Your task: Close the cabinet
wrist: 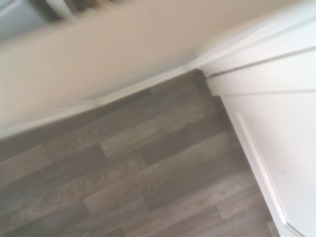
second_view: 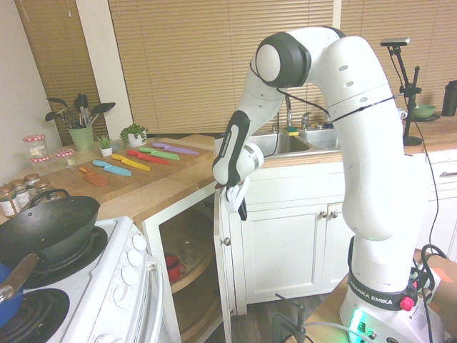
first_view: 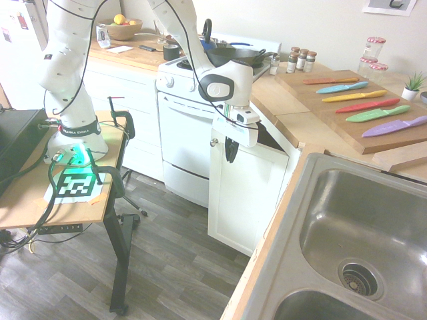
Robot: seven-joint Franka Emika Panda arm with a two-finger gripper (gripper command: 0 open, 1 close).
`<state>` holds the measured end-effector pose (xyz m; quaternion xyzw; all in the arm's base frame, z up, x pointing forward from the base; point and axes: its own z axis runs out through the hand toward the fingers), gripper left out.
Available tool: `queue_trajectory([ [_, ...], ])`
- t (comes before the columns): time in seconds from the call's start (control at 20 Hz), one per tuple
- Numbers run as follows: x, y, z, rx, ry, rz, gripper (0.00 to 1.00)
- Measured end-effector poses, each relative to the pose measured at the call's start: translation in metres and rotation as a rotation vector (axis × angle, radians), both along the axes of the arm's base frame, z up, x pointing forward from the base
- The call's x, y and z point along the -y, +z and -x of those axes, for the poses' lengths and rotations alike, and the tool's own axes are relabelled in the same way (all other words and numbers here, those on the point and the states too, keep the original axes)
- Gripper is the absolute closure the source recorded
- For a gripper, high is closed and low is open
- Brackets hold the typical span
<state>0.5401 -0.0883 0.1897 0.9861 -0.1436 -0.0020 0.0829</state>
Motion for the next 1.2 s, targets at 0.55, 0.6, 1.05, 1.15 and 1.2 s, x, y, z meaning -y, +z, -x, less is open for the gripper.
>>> queue_trajectory([
  [0.55, -0.066, -0.018, -0.033, -0.010, 0.122, -0.026, 1.00],
  [0.6, -0.076, -0.018, -0.037, -0.012, 0.132, -0.025, 1.00],
  [1.05, -0.197, 0.011, -0.073, -0.017, 0.199, -0.020, 1.00],
  [1.15, -0.198, 0.010, -0.077, -0.018, 0.198, -0.018, 1.00],
  [1.2, -0.192, 0.009, -0.078, -0.020, 0.188, -0.016, 1.00],
])
